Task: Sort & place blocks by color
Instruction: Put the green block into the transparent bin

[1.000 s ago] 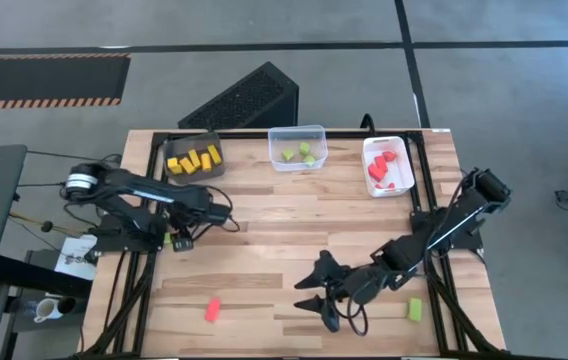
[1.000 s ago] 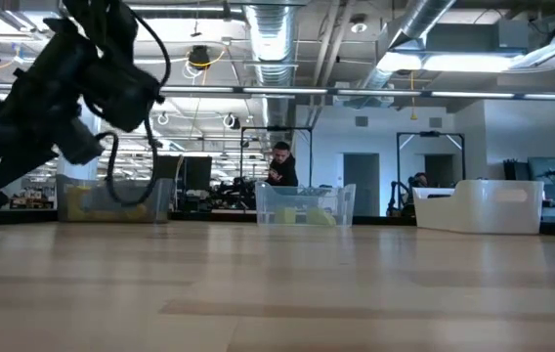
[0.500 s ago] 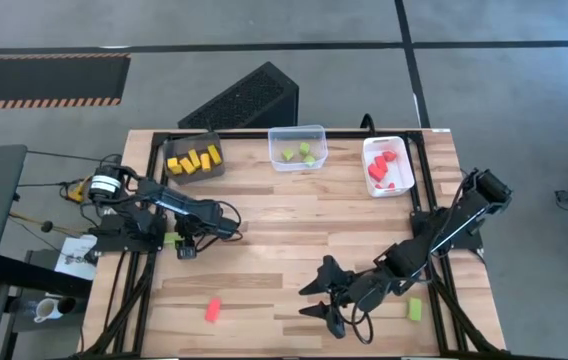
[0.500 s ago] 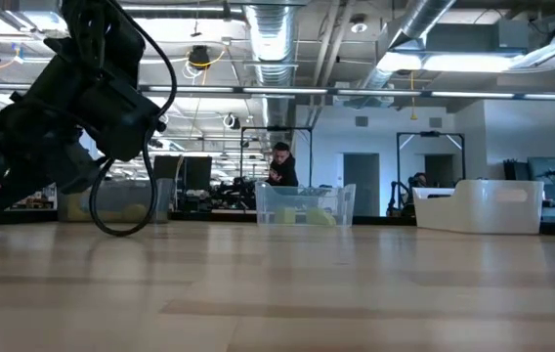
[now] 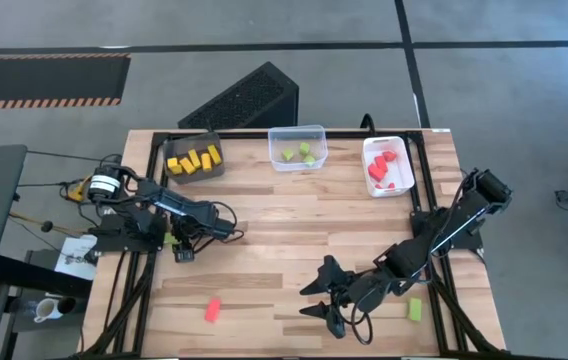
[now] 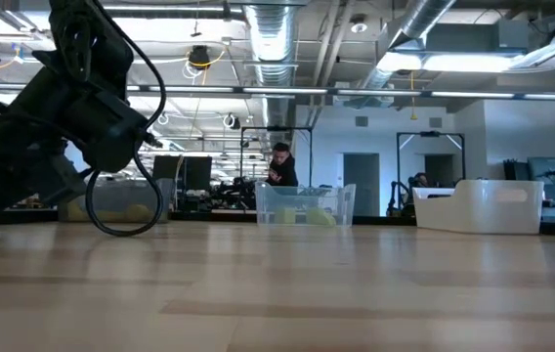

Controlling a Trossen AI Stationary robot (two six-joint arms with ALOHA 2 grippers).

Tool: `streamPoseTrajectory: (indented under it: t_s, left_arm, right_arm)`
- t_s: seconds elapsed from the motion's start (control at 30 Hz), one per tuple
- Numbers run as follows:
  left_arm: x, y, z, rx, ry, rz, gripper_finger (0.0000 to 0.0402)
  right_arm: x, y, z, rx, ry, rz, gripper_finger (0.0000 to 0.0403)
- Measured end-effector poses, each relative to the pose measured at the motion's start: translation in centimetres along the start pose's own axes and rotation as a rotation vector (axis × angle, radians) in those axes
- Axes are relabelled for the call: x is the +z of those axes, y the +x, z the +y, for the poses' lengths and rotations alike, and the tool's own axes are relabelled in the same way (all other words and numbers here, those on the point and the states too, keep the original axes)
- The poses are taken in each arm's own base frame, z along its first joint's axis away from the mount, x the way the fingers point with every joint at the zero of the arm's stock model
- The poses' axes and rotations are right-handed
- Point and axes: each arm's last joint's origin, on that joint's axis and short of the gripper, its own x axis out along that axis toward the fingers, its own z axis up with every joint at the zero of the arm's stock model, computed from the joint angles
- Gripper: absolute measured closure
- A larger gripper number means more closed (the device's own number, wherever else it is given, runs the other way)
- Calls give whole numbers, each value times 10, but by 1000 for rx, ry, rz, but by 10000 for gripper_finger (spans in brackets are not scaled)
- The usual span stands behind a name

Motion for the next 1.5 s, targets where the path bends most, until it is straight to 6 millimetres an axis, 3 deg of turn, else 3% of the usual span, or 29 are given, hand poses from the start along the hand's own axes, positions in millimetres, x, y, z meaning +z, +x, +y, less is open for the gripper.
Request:
streamPoseTrajectory:
  t_s: [0.1, 0.33, 0.53, 0.73, 1.03, 1.17, 1.3, 1.5]
  left_arm:
    - [0, 0, 0, 0, 7, 1, 193]
    - [0, 0, 1, 19, 7, -6, 308]
    - [10, -17, -3, 41, 16, -96, 315]
    - [30, -71, -15, 68, 38, -350, 289]
    - [55, -184, -17, 69, 18, -944, 306]
    - [66, -223, -2, 44, -51, -1230, 300]
    - [77, -247, 29, -6, -195, -1472, 299]
    - [106, -243, 97, -71, -450, -1554, 298]
  right_arm:
    - [1, 0, -1, -3, 1, -1, 159]
    - [1, 0, -1, 0, 2, 0, 159]
    - [0, 0, 0, -1, -1, 6, 159]
    - [-2, -5, -3, -31, -5, 44, 159]
    - [-2, -13, -1, -31, 15, 55, 159]
    - [-5, -14, 2, -23, 44, 60, 159]
    - [-10, -17, 7, -11, 51, 69, 159]
    - [-12, -19, 10, -33, 43, 39, 159]
